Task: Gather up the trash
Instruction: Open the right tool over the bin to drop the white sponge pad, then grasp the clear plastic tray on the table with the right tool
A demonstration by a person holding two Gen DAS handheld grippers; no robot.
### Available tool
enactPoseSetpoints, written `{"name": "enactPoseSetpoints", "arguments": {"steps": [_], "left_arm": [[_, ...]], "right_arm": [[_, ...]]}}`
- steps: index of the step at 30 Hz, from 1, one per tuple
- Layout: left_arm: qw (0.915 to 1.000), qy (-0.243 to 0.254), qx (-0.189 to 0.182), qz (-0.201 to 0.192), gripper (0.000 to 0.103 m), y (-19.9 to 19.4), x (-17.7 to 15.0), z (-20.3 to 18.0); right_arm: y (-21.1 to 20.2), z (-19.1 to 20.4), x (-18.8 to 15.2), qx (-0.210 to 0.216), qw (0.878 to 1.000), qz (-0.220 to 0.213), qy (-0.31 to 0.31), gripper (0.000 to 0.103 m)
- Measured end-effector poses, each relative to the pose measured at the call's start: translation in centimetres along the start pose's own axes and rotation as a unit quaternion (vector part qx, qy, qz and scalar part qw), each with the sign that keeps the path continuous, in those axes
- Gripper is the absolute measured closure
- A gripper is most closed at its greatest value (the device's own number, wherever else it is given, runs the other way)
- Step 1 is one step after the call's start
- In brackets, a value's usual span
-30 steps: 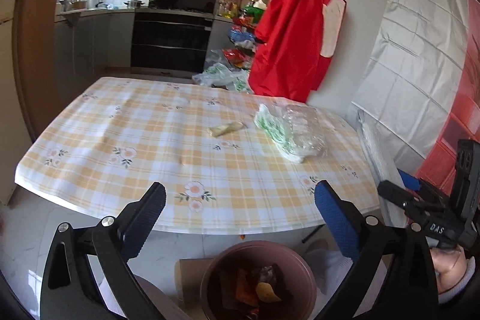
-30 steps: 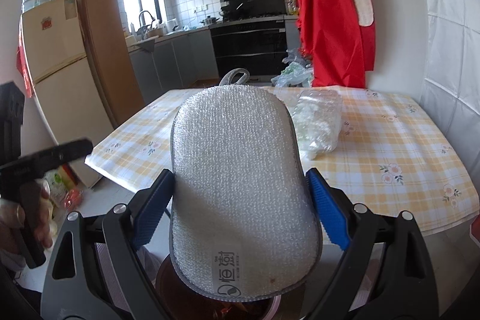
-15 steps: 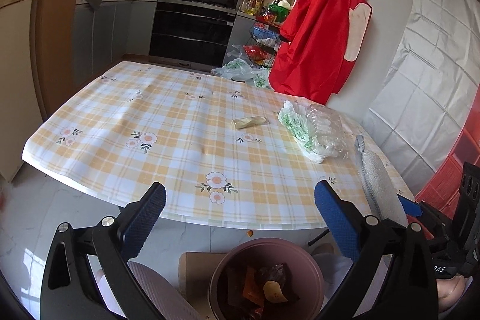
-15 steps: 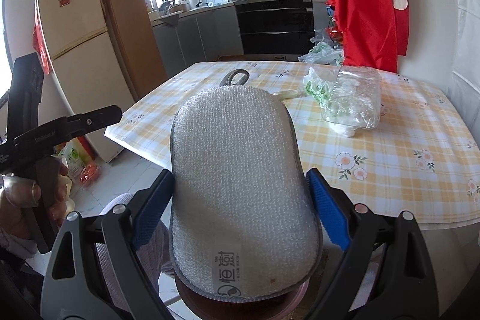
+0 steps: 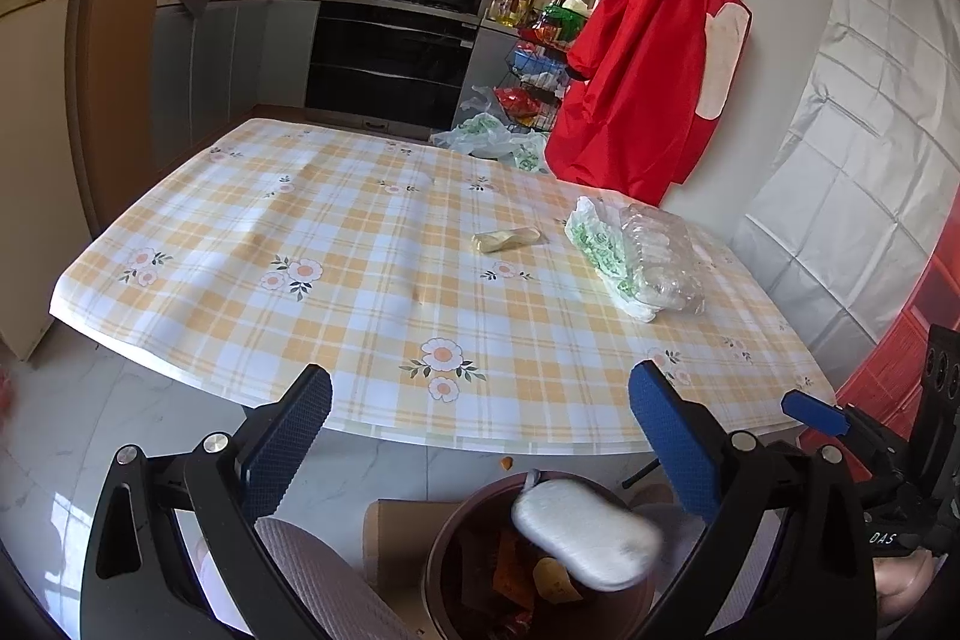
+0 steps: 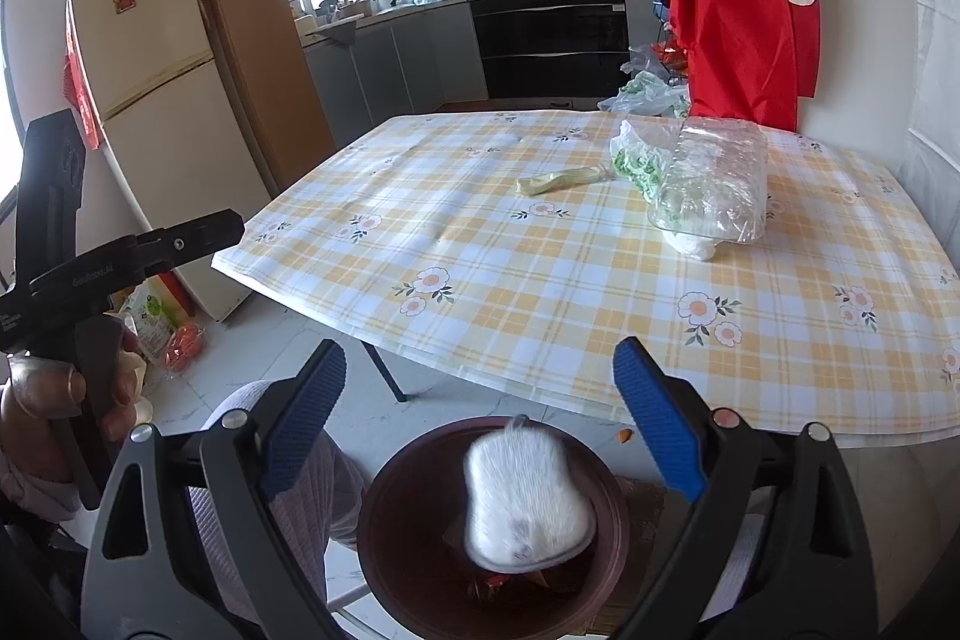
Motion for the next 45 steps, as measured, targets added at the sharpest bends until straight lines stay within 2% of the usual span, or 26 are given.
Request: {"name": "enactPoseSetpoints", "arguments": {"steps": [3,15,25,29,36,41,45], "left_arm": [[1.0,0.004,0.002,0.003,0.006,0.1,-0.2,-0.1],[0.9999,0.007,0.008,0.012,0.006,1.0,-0.8,0.1],[0.9993,0.011,0.021,0.029,0.006,3.3,-1.2,0.4],[0.999,0.014,0.023,0.035,0.006,4.5,-1.1,0.4],[0.9981,0.024,0.027,0.05,0.006,7.6,-0.7,0.3],[0.9974,0.031,0.029,0.058,0.006,10.2,0.1,0.3],[0.9972,0.031,0.027,0.063,0.006,12.0,0.7,0.1]], "right_arm": [[0.0,-0.2,0.0,-0.004,1.0,0.0,0.003,0.006],[0.6,-1.5,-0.7,-0.03,0.999,0.011,0.018,0.006],[1.7,-3.7,-1.5,-0.053,0.998,0.024,0.029,0.006],[2.2,-6.0,-1.3,-0.073,0.996,0.026,0.036,0.006],[4.5,-12.0,1.6,-0.113,0.993,0.019,0.027,0.006],[8.2,-16.5,3.3,-0.136,0.99,0.021,0.024,0.006],[12.0,-20.0,3.6,-0.139,0.988,0.032,0.057,0.008]]}}
Point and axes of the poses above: each gripper's, at about its wrist camera, not at the fingertips, and y roughly the way its jaws point, z to its left, x to its top, the point moved 6 cm from there along y, roughly the way its jaws point, and after that the axes turned 13 degrees about -y, right-handed, at the moved point
